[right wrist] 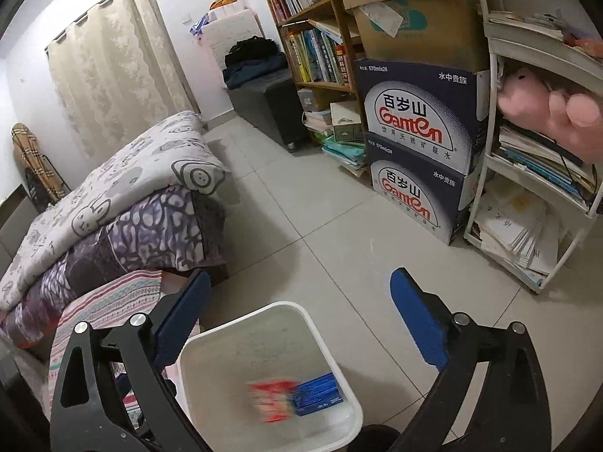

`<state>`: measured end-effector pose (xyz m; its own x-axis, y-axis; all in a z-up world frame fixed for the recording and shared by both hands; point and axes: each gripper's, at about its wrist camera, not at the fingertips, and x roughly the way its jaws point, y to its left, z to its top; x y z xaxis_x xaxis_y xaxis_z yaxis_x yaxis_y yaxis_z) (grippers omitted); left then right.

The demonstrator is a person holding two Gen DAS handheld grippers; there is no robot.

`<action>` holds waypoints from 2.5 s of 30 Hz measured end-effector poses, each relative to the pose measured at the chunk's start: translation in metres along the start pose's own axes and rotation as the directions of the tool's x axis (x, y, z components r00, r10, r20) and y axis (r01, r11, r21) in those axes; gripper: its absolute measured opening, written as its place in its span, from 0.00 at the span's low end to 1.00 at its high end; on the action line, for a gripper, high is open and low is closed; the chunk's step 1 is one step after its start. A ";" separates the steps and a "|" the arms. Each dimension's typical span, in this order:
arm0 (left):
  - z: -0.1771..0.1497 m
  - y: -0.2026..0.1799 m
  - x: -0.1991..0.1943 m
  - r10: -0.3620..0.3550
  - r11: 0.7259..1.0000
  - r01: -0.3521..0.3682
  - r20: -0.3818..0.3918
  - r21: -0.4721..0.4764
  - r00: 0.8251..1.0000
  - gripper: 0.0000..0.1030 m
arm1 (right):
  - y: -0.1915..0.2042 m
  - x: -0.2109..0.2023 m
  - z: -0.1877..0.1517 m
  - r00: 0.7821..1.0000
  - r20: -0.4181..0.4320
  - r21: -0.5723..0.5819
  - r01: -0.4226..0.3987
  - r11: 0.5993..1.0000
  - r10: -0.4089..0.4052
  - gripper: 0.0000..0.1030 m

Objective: Collect trash
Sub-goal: 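Move both tools back over the table toward the paper cup and crumpled paper, then grasp the crumpled white paper with the right tool while the left tool grasps the white paper cup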

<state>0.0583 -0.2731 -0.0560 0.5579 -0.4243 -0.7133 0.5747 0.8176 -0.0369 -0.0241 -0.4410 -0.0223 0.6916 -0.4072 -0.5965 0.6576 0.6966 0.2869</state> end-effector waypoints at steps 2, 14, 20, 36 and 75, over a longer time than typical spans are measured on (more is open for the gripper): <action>0.000 0.006 -0.003 0.015 1.000 -0.015 0.002 0.000 1.000 0.62 | 0.006 0.000 -0.002 1.000 -0.003 -0.010 -0.006 1.000 0.006 0.92; -0.019 0.086 -0.021 0.213 0.975 -0.215 -0.045 -0.060 0.976 0.73 | 0.080 0.000 -0.027 0.995 -0.071 -0.129 -0.074 0.989 0.065 0.93; -0.035 0.144 -0.032 0.306 0.940 -0.317 -0.097 -0.126 0.947 0.73 | 0.122 0.002 -0.048 0.987 -0.126 -0.178 -0.123 0.976 0.101 0.93; -0.074 0.265 -0.060 0.443 0.835 -0.492 -0.229 -0.248 0.867 0.74 | 0.221 0.017 -0.107 0.938 -0.305 -0.262 -0.250 0.932 0.166 0.93; -0.160 0.399 -0.030 0.353 0.749 -0.569 -0.522 -0.340 0.776 0.62 | 0.322 0.081 -0.245 0.653 -0.737 -0.148 -0.406 0.902 0.173 0.77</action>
<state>0.1751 0.1286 -0.1608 0.3235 0.1628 -0.9321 -0.0909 0.9859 0.1406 0.1703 -0.1049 -0.1616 0.3456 0.2901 -0.8924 0.2675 0.8811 0.3900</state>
